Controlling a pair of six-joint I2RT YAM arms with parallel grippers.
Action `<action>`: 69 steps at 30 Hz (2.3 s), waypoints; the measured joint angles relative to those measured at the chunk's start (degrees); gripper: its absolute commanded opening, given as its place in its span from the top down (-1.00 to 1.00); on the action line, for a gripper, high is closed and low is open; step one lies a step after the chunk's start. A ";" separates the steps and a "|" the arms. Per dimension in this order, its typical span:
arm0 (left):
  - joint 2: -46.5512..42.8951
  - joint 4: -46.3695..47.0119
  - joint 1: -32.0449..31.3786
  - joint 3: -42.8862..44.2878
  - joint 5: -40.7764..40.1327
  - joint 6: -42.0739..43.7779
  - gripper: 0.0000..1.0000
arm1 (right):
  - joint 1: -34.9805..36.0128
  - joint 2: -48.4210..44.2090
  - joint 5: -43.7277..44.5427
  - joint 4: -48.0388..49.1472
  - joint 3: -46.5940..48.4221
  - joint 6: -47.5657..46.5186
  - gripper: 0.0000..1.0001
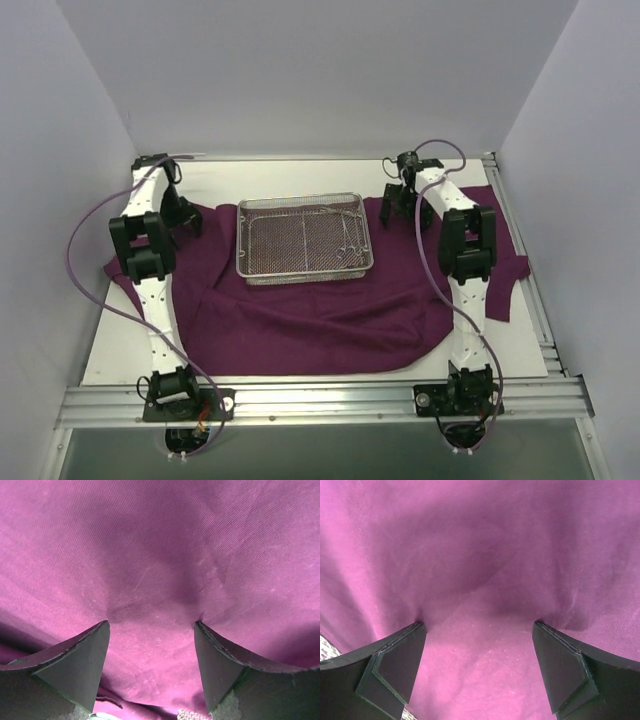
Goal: Open and lay out the surgical kit
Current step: Smooth out the surgical kit at the center of the board.
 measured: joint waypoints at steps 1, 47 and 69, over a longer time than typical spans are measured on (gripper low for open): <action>0.15 -0.17 1.38 0.02 0.79 -0.44 -0.54 | -0.26 0.76 0.17 -0.39 1.36 0.46 -0.82; 1.01 -5.57 -6.34 1.49 -5.33 4.20 -0.68 | -2.49 -8.11 -0.74 5.27 -13.57 -0.22 -0.84; 11.67 -3.69 1.03 22.99 5.29 7.76 -0.74 | -0.22 1.42 -1.18 -0.57 3.30 9.99 -0.82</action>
